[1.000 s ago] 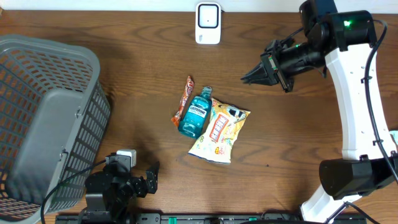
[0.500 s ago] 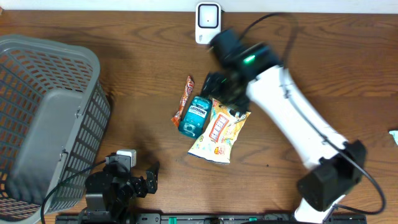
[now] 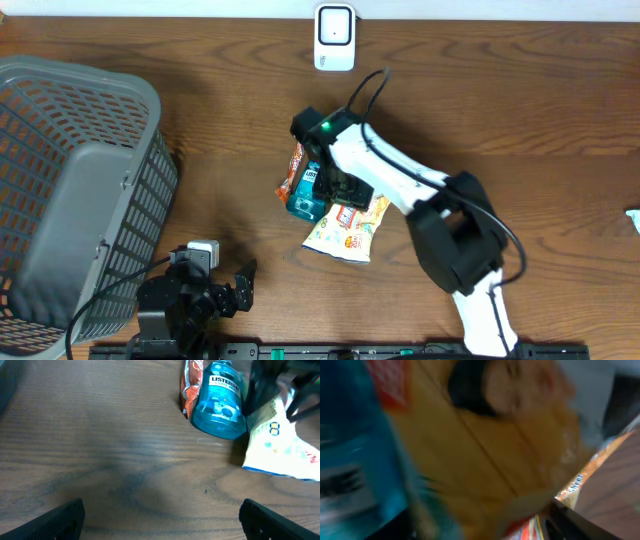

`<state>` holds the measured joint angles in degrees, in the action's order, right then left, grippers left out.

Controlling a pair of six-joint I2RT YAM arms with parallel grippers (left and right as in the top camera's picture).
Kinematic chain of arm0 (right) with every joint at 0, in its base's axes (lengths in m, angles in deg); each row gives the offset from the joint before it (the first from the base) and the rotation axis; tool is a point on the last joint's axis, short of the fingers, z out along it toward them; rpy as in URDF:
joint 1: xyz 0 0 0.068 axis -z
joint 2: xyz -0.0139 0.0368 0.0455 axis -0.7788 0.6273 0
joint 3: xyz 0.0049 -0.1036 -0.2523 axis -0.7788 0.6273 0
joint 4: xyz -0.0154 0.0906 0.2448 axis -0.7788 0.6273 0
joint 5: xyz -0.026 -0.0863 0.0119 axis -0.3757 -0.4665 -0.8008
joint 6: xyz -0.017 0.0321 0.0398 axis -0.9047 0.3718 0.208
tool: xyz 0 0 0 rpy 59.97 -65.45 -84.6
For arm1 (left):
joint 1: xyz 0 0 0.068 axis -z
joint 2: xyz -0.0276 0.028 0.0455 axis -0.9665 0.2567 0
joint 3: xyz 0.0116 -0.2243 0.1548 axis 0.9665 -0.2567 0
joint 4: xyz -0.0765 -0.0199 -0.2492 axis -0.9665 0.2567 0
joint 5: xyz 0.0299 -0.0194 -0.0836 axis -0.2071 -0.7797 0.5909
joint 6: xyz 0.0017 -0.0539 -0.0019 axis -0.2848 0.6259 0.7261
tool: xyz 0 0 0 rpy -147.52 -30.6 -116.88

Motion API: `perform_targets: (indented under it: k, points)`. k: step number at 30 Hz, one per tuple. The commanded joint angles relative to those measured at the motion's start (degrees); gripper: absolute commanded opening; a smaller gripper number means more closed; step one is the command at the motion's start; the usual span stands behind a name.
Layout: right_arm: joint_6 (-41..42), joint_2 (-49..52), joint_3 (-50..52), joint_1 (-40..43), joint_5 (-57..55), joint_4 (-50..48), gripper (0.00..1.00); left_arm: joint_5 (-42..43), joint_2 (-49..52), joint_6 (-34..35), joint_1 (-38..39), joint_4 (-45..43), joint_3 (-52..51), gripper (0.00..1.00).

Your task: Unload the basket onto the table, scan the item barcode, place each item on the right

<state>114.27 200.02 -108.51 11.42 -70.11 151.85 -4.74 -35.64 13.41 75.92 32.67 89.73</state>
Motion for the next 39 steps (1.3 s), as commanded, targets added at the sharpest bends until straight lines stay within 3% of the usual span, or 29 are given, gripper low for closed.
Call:
perform_targets:
  k: [1, 5, 11, 13, 15, 27, 39]
  points:
    - [-4.98, 0.76, 0.13, -0.39, 1.44, 0.35, 0.46, 0.74, -0.04, 0.48, -0.2, 2.75, -0.59, 0.98]
    - [-10.01, 0.74, -0.26, 0.52, 8.55, 3.96, 0.01, 0.76, -0.04, 0.48, -0.2, 2.75, -0.59, 0.98]
    - [-32.46, 0.74, -2.8, 6.95, 37.51, 16.85, 0.01, 0.74, -0.04, 0.48, -0.2, 2.75, -0.59, 0.98]
    - [-35.5, 0.74, -3.02, 10.05, 44.74, 22.99, 0.02, 0.74, -0.04, 0.48, -0.2, 2.75, -0.59, 0.98]
    - [-36.83, 0.74, -2.75, 12.76, 48.22, 26.62, 0.02, 0.76, -0.04, 0.48, -0.2, 2.75, -0.59, 0.98]
    - [-31.95, 0.72, -2.56, 20.26, 69.85, 26.62, 0.01, 0.76, -0.04, 0.48, -0.2, 2.75, -0.59, 0.98]
    - [-32.72, 0.72, -2.54, 20.5, 71.06, 26.62, 0.01, 0.76, -0.04, 0.48, -0.2, 2.75, -0.59, 0.98]
